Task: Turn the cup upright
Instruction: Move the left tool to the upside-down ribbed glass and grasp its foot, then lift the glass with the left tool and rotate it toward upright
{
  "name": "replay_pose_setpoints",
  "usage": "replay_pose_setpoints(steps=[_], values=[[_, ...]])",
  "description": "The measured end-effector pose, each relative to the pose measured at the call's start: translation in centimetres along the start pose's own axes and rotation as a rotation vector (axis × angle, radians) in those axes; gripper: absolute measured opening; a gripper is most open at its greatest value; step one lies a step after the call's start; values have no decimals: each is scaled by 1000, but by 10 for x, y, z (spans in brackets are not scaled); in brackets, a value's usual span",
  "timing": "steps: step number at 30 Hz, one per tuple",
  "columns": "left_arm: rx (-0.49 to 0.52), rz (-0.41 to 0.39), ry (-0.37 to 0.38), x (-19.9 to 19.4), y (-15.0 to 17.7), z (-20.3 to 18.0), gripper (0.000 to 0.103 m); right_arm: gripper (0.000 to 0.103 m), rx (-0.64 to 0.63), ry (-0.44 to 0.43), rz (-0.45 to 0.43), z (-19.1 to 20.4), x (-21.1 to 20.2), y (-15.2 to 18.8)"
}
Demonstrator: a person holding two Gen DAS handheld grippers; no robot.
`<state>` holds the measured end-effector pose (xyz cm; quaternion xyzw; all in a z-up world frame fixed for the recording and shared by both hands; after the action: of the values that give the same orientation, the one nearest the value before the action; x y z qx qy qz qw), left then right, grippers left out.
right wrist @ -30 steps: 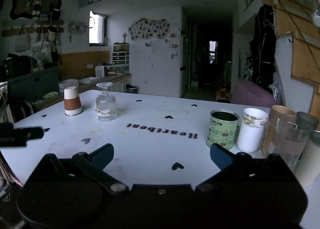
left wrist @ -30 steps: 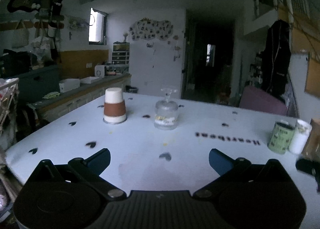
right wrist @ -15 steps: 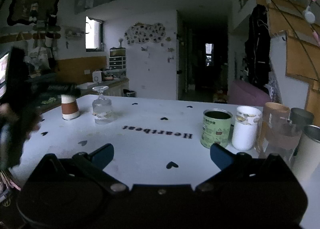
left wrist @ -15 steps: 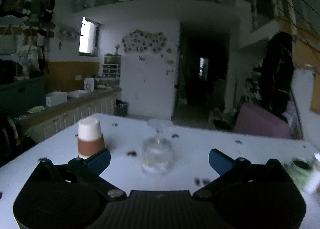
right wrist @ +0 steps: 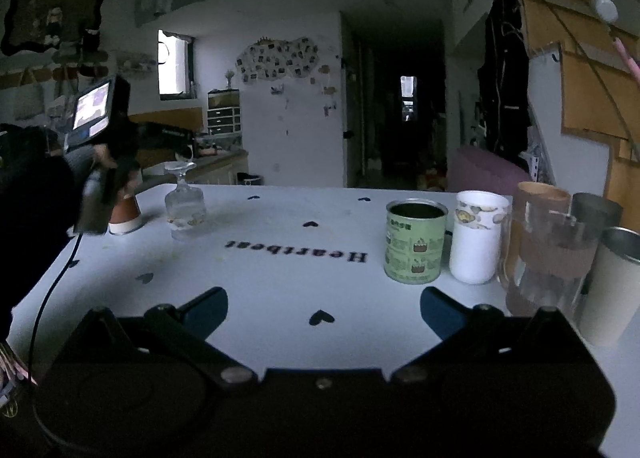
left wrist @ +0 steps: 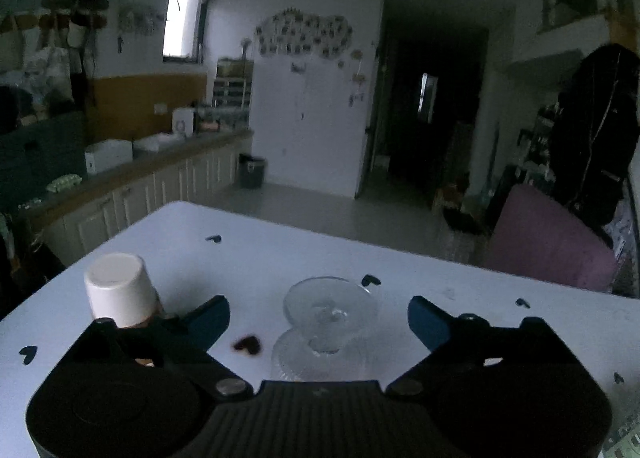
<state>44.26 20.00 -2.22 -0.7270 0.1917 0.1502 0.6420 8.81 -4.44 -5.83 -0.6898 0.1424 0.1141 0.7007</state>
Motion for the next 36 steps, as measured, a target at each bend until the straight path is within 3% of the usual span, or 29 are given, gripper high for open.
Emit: replay_pose_setpoints(steps=[6,9,11,17,23,28,33,36], values=[[70,70,-58,22,2,-2,82,103,24,16,16,-11,6,2],[75,102,-79,30,5,0,71,103,28,16,22,-13,9,3],[68,110,-52,31,6,-1,59,103,30,16,26,-14,10,4],[71,116,-34,19,9,-8,59,103,45,17,21,-18,7,3],[87,177,99,-8,27,-43,58,103,68,7,17,-22,6,3],[178,197,210,-46,55,-90,58,103,80,6,2,-26,-3,3],[231,238,381,-93,87,-140,59,103,124,15,-20,-39,-12,3],[316,231,456,-121,110,-171,59,103,176,22,-21,-49,-15,5]])
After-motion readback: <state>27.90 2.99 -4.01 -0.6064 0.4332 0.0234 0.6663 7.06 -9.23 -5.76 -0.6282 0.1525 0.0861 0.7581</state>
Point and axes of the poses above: each gripper's, at about its wrist camera, not at the fingertips, and x roughly the way its jaws point, z to its left, y to its underside, the point moved 10 cm from there along x, roughly the way its jaws point, and after that the axes turned 2 degrees about -x, right-handed, at the moved point
